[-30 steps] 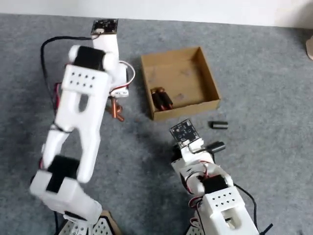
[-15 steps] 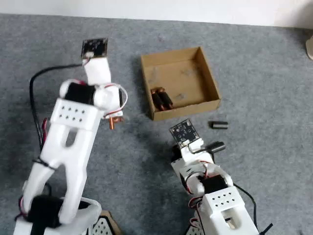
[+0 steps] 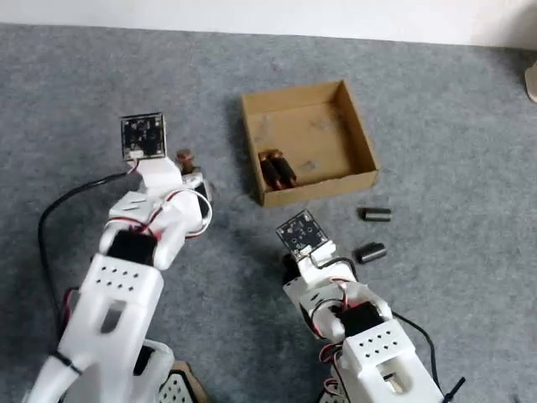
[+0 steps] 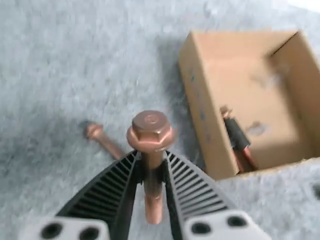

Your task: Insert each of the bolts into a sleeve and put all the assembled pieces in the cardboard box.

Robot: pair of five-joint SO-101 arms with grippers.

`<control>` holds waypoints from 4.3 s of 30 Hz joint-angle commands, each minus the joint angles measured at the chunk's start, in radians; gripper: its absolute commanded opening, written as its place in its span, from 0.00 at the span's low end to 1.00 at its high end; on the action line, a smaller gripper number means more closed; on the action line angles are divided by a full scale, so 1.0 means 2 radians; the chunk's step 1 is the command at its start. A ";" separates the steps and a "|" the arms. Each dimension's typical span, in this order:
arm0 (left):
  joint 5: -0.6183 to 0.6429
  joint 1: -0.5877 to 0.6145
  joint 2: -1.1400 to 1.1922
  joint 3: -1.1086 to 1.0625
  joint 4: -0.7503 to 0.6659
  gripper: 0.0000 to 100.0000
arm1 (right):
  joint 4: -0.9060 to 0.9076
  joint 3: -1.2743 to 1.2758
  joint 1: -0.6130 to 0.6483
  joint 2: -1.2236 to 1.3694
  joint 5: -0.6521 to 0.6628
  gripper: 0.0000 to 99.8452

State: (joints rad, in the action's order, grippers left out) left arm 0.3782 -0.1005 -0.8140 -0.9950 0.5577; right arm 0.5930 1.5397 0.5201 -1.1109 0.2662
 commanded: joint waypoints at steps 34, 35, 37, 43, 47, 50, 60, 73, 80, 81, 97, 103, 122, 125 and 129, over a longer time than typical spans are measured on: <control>0.051 -0.117 -0.041 0.043 -0.074 0.00 | -0.325 0.139 0.023 -0.004 0.056 0.00; 0.073 -0.117 -0.041 0.043 -0.078 0.00 | -0.325 0.139 0.023 -0.004 0.056 0.00; 0.104 -0.117 -0.041 0.043 -0.081 0.00 | -0.325 0.139 0.023 -0.004 0.056 0.00; 0.182 -0.118 -0.041 0.041 -0.077 0.00 | -0.325 0.139 0.022 -0.004 0.056 0.00; 0.206 -0.118 -0.041 0.040 -0.077 0.00 | -0.325 0.139 0.022 -0.004 0.056 0.00; 0.222 -0.126 -0.041 0.022 -0.077 0.00 | -0.325 0.139 0.021 -0.004 0.056 0.00; 0.222 -0.162 -0.041 -0.006 -0.077 0.00 | -0.328 0.139 0.021 -0.004 0.056 0.00; 0.168 -0.134 -0.041 -0.027 -0.080 0.00 | -0.329 0.139 0.021 -0.004 0.056 0.00; 0.169 -0.135 -0.041 -0.042 -0.081 0.00 | -0.329 0.139 0.021 -0.004 0.056 0.00; 0.169 -0.135 -0.041 -0.042 -0.081 0.00 | -0.329 0.139 0.021 -0.004 0.056 0.00; 0.209 -0.133 -0.041 -0.023 -0.107 0.00 | -0.326 0.139 0.021 -0.004 0.057 0.00; 0.207 -0.132 -0.041 -0.022 -0.117 0.00 | -0.310 0.139 0.021 -0.003 0.058 0.00; 0.208 -0.140 -0.041 -0.024 -0.114 0.00 | -0.311 0.139 0.021 -0.004 0.058 0.00; 0.208 -0.140 -0.043 -0.024 -0.113 0.00 | -0.311 0.139 0.021 -0.004 0.058 0.00; 0.208 -0.140 -0.079 -0.023 -0.077 0.00 | -0.311 0.139 0.021 -0.004 0.058 0.00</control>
State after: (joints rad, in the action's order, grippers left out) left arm 0.7864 -0.3736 -0.8784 -1.0886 0.3675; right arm -0.0284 1.6671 0.5769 -1.1109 0.3721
